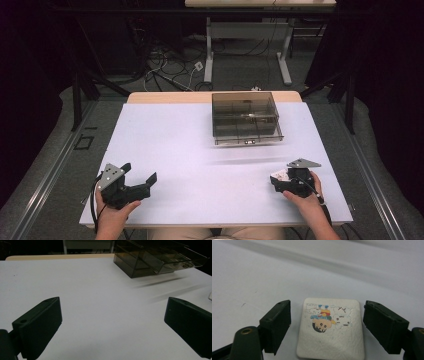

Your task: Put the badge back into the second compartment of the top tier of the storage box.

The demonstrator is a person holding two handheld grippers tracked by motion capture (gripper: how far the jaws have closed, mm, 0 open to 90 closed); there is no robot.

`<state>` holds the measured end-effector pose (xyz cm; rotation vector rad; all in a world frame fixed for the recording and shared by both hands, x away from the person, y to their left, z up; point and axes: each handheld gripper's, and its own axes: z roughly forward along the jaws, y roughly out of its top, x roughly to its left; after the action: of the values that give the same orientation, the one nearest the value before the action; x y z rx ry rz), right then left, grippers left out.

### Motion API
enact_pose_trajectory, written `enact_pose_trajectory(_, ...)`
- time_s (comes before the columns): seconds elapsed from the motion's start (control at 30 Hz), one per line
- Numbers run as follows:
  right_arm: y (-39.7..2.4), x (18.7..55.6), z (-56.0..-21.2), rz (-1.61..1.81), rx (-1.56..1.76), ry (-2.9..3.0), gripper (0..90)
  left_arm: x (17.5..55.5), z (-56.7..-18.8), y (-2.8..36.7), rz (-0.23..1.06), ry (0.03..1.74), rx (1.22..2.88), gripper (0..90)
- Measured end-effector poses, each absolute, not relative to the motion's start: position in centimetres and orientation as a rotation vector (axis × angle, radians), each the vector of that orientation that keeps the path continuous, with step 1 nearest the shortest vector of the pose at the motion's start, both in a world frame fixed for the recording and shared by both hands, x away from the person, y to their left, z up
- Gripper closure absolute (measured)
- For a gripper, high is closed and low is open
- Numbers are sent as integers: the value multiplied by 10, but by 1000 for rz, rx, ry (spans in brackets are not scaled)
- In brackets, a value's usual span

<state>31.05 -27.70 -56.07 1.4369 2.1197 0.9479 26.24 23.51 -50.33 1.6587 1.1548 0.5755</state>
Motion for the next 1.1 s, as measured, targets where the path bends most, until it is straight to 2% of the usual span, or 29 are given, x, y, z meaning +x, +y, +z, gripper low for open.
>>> enact_pose_trajectory(0.57, -278, 308, -563, 924, 1413, 2143, 258, 263, -503, 235, 577, 1157, 1665, 19)
enact_pose_trajectory(0.8, -280, 308, -562, 916, 1423, 2130, 323, 263, -503, 235, 578, 1157, 1665, 21)
enact_pose_trajectory(1.1, -280, 307, -562, 911, 1417, 2128, 327, 263, -503, 235, 577, 1157, 1665, 21)
